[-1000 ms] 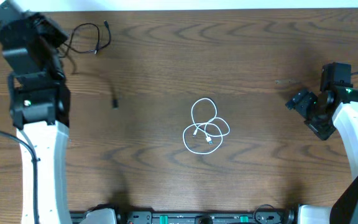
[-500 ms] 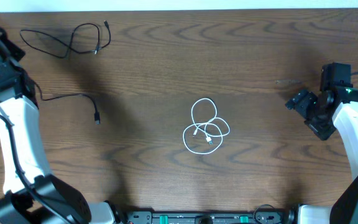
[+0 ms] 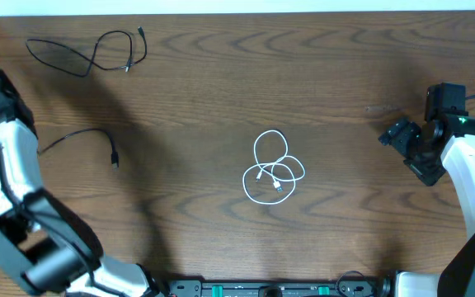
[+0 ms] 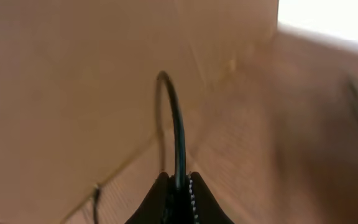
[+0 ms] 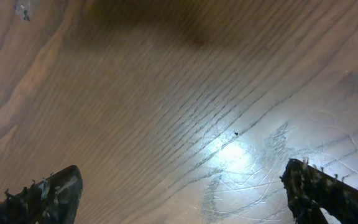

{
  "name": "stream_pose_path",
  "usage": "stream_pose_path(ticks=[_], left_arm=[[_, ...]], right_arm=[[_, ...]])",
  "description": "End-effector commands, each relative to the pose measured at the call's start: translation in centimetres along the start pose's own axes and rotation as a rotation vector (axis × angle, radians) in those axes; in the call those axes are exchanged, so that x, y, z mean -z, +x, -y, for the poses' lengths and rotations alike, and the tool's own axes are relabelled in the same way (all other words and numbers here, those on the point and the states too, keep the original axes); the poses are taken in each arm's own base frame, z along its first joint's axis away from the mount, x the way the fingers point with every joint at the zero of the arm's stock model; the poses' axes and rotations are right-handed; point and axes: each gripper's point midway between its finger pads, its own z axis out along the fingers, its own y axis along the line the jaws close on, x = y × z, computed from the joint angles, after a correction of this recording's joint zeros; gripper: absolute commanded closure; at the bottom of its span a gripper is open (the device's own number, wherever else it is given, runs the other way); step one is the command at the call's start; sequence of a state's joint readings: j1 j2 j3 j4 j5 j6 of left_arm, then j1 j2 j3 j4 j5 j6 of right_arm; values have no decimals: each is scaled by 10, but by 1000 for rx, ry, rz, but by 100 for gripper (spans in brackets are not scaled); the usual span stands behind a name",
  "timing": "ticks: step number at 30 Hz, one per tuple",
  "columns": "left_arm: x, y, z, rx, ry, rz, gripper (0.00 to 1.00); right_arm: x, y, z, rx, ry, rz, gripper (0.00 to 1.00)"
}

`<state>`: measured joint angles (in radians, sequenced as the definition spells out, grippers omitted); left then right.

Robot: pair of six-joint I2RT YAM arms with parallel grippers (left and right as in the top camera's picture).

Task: Untangle cables

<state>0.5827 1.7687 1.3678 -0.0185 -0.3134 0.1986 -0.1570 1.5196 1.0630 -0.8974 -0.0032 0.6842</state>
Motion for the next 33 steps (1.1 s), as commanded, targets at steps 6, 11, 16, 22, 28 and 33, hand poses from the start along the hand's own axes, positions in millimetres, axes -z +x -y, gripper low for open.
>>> stream_pose_path(ticks=[6,11,16,22,28,33], left_arm=[[-55,100,1,-252,-140,-276,35],[-56,106,2,-260,-136,-292,8],[-24,54,-13,-162,-157,-178,7],[38,-26,-22,111,-36,42,7],[91,-71,-6,271,205,165,7],[91,-53,-6,274,198,90,7]], right_arm=[[-1,-2,3,-8,13,6,1],[-1,-2,3,-8,13,6,1],[-1,-2,3,-8,12,6,1],[-1,-2,3,-8,13,6,1],[-1,-2,3,-8,12,6,1],[-1,-2,3,-8,12,6,1]])
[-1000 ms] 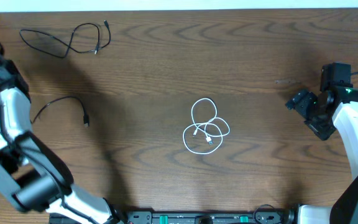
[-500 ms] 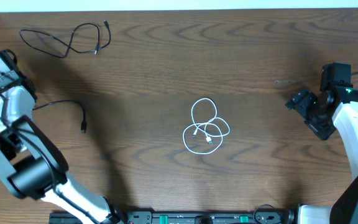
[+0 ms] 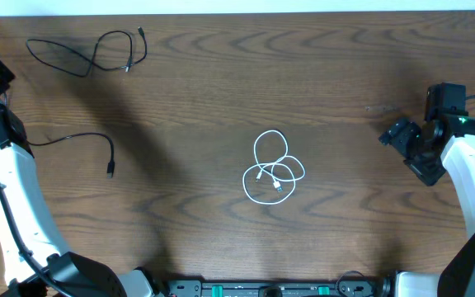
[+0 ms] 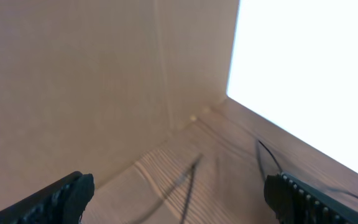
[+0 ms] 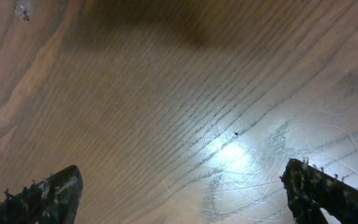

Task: Untangle cables

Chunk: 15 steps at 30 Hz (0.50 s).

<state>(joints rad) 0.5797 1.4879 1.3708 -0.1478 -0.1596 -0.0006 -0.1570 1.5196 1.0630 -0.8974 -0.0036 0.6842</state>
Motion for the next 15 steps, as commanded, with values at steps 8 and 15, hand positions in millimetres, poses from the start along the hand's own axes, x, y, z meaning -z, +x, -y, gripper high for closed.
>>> stream_pose_path(ticks=[8,15], left_arm=[[-28,75,-86,13,-344,-240,7],[-54,127,-129,193,-303,-379,7]], right_arm=[[-1,-2,3,-8,13,6,1],[-1,-2,3,-8,13,6,1]])
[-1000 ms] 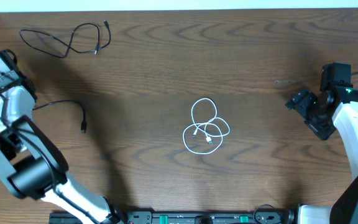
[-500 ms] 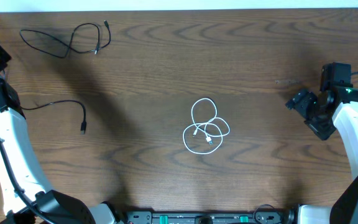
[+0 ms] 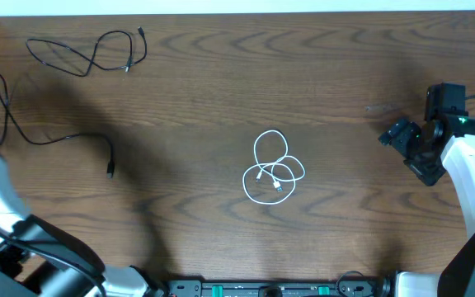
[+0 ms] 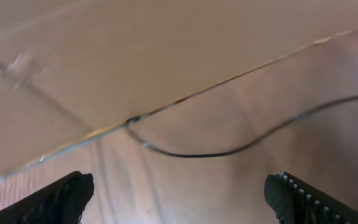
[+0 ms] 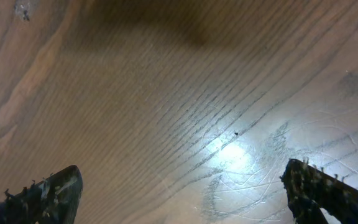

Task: Untangle cables

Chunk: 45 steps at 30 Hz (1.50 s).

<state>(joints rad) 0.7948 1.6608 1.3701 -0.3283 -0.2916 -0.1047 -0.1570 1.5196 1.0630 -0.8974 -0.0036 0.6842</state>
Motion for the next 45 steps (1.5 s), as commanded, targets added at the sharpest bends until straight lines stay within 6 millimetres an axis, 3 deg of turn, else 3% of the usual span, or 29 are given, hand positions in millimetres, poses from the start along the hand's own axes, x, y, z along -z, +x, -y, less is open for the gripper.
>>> stream_pose_path(ticks=[1,2,7,14,34,36,39,40,45], left_arm=[[-26,20,-3,70,83,-89,7],[-43,36,-5,81,102,-141,7],[-80,72,-13,229,58,-247,7],[-111,108,-27,452,-23,-336,7],[-165,104,-14,478,63,-218,8],[-169,104,-14,479,66,-208,21],[-170,99,-13,483,74,-186,62],[-170,97,-13,484,76,-179,69],[-168,95,-13,484,77,-179,81]], right_arm=[[-1,-2,3,-8,13,6,1],[-1,-2,3,-8,13,6,1],[-1,-2,3,-8,13,6,1],[-1,-2,3,-8,13,6,1],[-1,-2,3,-8,13,6,1],[-1,-2,3,-8,13,6,1],[-1,-2,3,-8,13,6,1],[-1,-2,3,-8,13,6,1],[-1,-2,3,-8,13,6,1]])
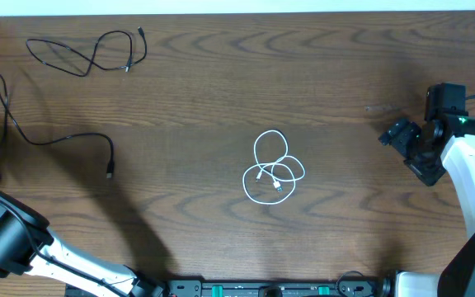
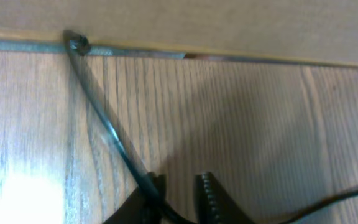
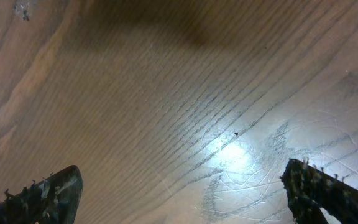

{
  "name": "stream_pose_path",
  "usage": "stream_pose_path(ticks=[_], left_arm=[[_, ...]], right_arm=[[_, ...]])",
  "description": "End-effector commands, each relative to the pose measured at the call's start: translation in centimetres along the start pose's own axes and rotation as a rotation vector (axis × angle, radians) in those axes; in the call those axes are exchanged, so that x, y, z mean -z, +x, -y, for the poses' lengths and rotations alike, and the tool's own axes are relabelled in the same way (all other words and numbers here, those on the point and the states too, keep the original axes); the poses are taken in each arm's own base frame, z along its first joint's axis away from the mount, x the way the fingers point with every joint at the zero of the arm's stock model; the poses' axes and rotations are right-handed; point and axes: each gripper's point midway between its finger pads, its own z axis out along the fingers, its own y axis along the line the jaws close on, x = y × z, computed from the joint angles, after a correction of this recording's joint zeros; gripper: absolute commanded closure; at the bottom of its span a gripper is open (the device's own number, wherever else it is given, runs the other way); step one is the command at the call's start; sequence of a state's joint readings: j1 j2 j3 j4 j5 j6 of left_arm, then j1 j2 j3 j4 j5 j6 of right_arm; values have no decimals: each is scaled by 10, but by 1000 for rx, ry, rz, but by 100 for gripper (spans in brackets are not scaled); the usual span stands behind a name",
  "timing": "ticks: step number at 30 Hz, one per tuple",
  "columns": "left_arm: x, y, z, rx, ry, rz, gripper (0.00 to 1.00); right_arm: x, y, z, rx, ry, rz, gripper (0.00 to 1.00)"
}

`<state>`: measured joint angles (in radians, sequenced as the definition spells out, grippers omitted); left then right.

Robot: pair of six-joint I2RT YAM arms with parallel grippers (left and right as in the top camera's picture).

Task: Untangle cables

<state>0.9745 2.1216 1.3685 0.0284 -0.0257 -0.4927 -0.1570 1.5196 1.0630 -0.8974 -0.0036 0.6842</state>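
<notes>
A long black cable point(image 1: 56, 139) lies at the table's left side, from a bend by the wall to a plug further right. In the left wrist view the same cable point(image 2: 104, 118) runs down from the wall's foot onto my left gripper point(image 2: 179, 180). Its jaws stand a narrow gap apart, and the cable lies against the left finger point(image 2: 151, 190). A second black cable point(image 1: 85, 54) lies at the far left corner. A white cable point(image 1: 272, 172) is coiled in loops at the middle. My right gripper point(image 1: 398, 136) point(image 3: 180, 173) hangs wide open over bare wood, far right.
A cardboard wall point(image 2: 166, 25) borders the table's left edge, right by the left gripper. The left arm point(image 1: 7, 239) crosses the near left corner. A white strip runs along the table's far edge.
The left gripper's jaws were wide apart, with the black cable some way off by the wall. Now they are narrowed, with the cable against one finger. The cables and the right arm have not moved.
My left gripper was first shut on the long black cable near the left edge. Then it was open and the cable lay loose on the table, soon stretched up along the wall. Now the narrowed jaws are at that cable. The right gripper stayed open in place.
</notes>
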Motion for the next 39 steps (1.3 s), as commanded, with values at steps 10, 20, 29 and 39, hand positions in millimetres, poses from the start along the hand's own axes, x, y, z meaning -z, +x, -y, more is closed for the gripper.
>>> stream_pose_path(ticks=[10,20,29,39], left_arm=[[51,-23,44,17,193,-20,93],[86,-13,30,45,117,-103,93],[83,22,13,13,62,-225,10],[148,28,99,66,543,-413,5]], right_arm=[[-1,-2,3,-8,13,6,1],[-1,-2,3,-8,13,6,1],[-1,-2,3,-8,13,6,1],[-1,-2,3,-8,13,6,1]])
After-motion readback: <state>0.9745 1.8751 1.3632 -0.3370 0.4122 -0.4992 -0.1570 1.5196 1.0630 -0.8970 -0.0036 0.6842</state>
